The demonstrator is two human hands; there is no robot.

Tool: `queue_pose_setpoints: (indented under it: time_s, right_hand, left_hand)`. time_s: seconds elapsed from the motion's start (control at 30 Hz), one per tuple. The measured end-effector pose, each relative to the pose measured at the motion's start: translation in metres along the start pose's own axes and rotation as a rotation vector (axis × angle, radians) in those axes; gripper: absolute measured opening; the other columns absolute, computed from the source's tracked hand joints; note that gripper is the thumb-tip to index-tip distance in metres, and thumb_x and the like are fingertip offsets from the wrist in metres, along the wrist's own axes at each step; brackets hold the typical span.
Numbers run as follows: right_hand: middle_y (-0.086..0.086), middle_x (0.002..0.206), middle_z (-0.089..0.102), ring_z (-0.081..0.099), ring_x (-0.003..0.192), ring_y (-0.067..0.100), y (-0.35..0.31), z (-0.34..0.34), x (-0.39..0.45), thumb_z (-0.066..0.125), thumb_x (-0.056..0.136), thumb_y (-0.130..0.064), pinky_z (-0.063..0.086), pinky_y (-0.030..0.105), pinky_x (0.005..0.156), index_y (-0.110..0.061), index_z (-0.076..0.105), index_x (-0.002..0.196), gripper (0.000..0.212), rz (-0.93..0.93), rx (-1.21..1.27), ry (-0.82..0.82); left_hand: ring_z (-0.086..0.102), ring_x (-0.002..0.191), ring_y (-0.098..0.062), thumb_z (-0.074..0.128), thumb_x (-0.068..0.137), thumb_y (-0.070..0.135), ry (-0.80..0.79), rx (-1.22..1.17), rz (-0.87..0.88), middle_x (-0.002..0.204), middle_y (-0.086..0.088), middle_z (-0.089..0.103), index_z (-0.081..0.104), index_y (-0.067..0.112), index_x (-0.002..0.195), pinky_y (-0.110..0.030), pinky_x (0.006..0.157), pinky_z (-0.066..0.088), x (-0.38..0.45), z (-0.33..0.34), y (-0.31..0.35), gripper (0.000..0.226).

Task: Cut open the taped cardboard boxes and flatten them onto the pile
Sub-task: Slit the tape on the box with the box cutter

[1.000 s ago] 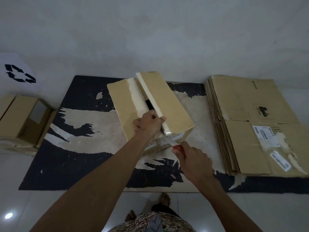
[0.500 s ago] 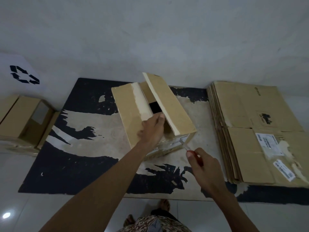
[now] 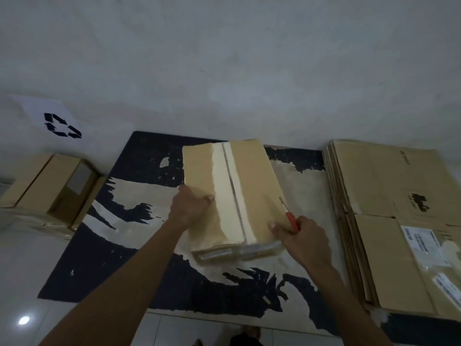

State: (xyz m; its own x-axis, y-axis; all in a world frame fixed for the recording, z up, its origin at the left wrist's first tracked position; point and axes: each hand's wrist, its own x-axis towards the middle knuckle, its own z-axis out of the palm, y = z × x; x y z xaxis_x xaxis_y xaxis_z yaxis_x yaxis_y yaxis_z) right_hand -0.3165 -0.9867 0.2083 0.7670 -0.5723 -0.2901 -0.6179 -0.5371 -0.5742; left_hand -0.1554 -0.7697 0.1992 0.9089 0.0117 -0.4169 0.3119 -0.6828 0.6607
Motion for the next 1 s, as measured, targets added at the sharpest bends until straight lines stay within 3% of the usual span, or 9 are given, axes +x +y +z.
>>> queue_pose_setpoints:
  time_s: [0.13, 0.23, 0.33, 0.43, 0.57, 0.67, 0.73, 0.87, 1.0]
  right_hand:
    - [-0.005, 0.05, 0.052, 0.048, 0.04, 0.004, 0.003, 0.003, -0.029, 0.072, 0.083, -0.05, 0.04, 0.02, 0.046, -0.018, 0.058, 0.058, 0.043, -0.137, -0.046, -0.385]
    - [0.0, 0.049, 0.045, 0.045, 0.044, 0.007, 0.008, -0.001, -0.037, 0.074, 0.084, -0.036, 0.036, 0.026, 0.052, -0.004, 0.057, 0.058, 0.045, -0.221, 0.002, -0.585]
    - [0.003, 0.065, 0.062, 0.06, 0.059, 0.012, 0.011, -0.026, -0.023, 0.074, 0.085, -0.033, 0.048, 0.026, 0.056, -0.01, 0.066, 0.075, 0.027, -0.165, 0.066, -0.245]
    - [-0.01, 0.081, 0.058, 0.056, 0.072, 0.008, 0.007, -0.061, -0.005, 0.073, 0.086, -0.041, 0.04, 0.021, 0.06, -0.027, 0.052, 0.093, 0.026, -0.116, -0.003, 0.09]
    - [-0.006, 0.096, 0.053, 0.057, 0.089, 0.018, 0.019, -0.076, 0.027, 0.078, 0.071, -0.06, 0.045, 0.031, 0.076, -0.03, 0.053, 0.108, 0.053, -0.037, -0.114, 0.12]
    - [-0.011, 0.112, 0.051, 0.055, 0.107, 0.019, 0.025, -0.078, 0.041, 0.077, 0.072, -0.063, 0.037, 0.028, 0.085, -0.03, 0.046, 0.133, 0.076, 0.067, -0.009, -0.016]
    - [-0.007, 0.13, 0.052, 0.052, 0.125, 0.022, 0.029, -0.075, 0.046, 0.077, 0.074, -0.059, 0.034, 0.026, 0.089, -0.028, 0.035, 0.145, 0.088, 0.08, 0.077, -0.042]
    - [0.0, 0.134, 0.054, 0.054, 0.114, 0.019, 0.039, -0.06, 0.053, 0.082, 0.073, -0.052, 0.041, 0.028, 0.095, -0.024, 0.04, 0.138, 0.082, 0.069, 0.2, 0.043]
    - [-0.001, 0.129, 0.057, 0.057, 0.11, 0.019, 0.041, -0.042, 0.05, 0.082, 0.073, -0.047, 0.047, 0.034, 0.098, -0.021, 0.04, 0.137, 0.081, 0.121, 0.392, 0.191]
  left_hand:
    - [0.056, 0.103, -0.024, 0.071, 0.09, 0.027, -0.171, 0.155, 0.168, 0.117, -0.006, 0.058, 0.052, 0.009, 0.123, -0.036, 0.087, 0.044, 0.014, -0.022, 0.011, 0.042]
    - [0.05, 0.115, -0.025, 0.074, 0.088, 0.022, -0.313, 0.276, 0.212, 0.137, -0.007, 0.049, 0.043, 0.013, 0.141, -0.035, 0.091, 0.04, 0.025, -0.023, 0.033, 0.062]
    - [0.042, 0.132, -0.027, 0.076, 0.086, 0.019, -0.451, 0.452, 0.29, 0.153, -0.004, 0.035, 0.03, 0.018, 0.154, -0.026, 0.094, 0.035, 0.032, -0.005, 0.06, 0.082]
    - [0.04, 0.136, -0.027, 0.077, 0.084, 0.016, -0.591, 0.673, 0.49, 0.156, -0.005, 0.035, 0.031, 0.02, 0.153, -0.032, 0.109, 0.035, 0.027, 0.024, 0.091, 0.083]
    - [0.043, 0.136, -0.028, 0.071, 0.09, 0.015, -0.686, 0.766, 0.598, 0.153, -0.002, 0.041, 0.038, 0.03, 0.15, -0.054, 0.112, 0.027, 0.017, 0.062, 0.126, 0.071]
    - [0.033, 0.143, -0.025, 0.07, 0.086, 0.006, -0.625, 0.828, 0.746, 0.147, 0.003, 0.047, 0.042, 0.04, 0.146, -0.074, 0.107, -0.015, 0.016, 0.08, 0.139, 0.075]
    - [0.017, 0.151, -0.022, 0.071, 0.087, 0.012, -0.551, 0.855, 0.822, 0.153, 0.007, 0.037, 0.038, 0.042, 0.148, -0.07, 0.099, -0.028, 0.016, 0.079, 0.138, 0.076]
    - [0.018, 0.149, -0.022, 0.072, 0.085, 0.042, -0.187, 0.757, 0.767, 0.157, 0.0, 0.028, 0.028, 0.04, 0.153, -0.071, 0.113, -0.007, 0.013, 0.065, 0.109, 0.081]
    - [0.03, 0.142, -0.029, 0.068, 0.09, 0.037, 0.047, 0.519, 0.655, 0.151, -0.01, 0.038, 0.037, 0.024, 0.15, -0.065, 0.117, 0.012, 0.011, 0.043, 0.064, 0.069]
